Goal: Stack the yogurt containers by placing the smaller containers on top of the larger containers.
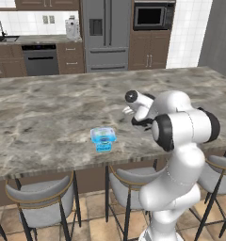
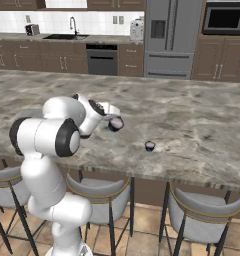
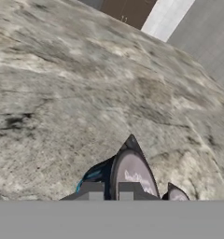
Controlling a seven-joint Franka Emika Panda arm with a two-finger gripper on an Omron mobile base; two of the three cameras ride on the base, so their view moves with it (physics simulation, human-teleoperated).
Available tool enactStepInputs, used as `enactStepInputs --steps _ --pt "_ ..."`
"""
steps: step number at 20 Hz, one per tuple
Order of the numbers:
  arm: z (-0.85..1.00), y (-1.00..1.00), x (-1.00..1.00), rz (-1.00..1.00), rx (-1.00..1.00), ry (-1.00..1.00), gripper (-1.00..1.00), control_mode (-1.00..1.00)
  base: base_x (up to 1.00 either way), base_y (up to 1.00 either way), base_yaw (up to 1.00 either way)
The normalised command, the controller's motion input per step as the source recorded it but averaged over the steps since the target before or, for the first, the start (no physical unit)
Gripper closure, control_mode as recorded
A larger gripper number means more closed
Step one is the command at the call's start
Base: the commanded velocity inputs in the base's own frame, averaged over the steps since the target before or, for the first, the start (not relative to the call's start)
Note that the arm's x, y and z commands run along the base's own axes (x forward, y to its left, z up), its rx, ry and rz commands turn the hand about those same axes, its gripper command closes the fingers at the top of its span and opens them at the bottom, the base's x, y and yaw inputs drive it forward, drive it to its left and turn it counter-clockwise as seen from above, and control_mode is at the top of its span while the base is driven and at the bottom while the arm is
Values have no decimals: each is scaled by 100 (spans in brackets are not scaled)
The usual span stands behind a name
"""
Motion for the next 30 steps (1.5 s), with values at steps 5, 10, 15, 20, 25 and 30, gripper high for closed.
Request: enactStepInputs --steps 5,10,15,20,25,30 --pt "44 0 -14 -3 -2 5 100 -100 0 0 0" --pt "45 0 -21 -3 -1 5 100 -100 0 0 0" --pt "34 1 -22 -3 -2 8 100 -100 0 0 0" --pt "18 12 -21 -3 -4 7 100 -100 0 0 0" --pt "0 26 -24 -3 -7 5 100 -100 0 0 0" --pt "2 33 -27 -3 -9 0 100 -100 0 0 0"
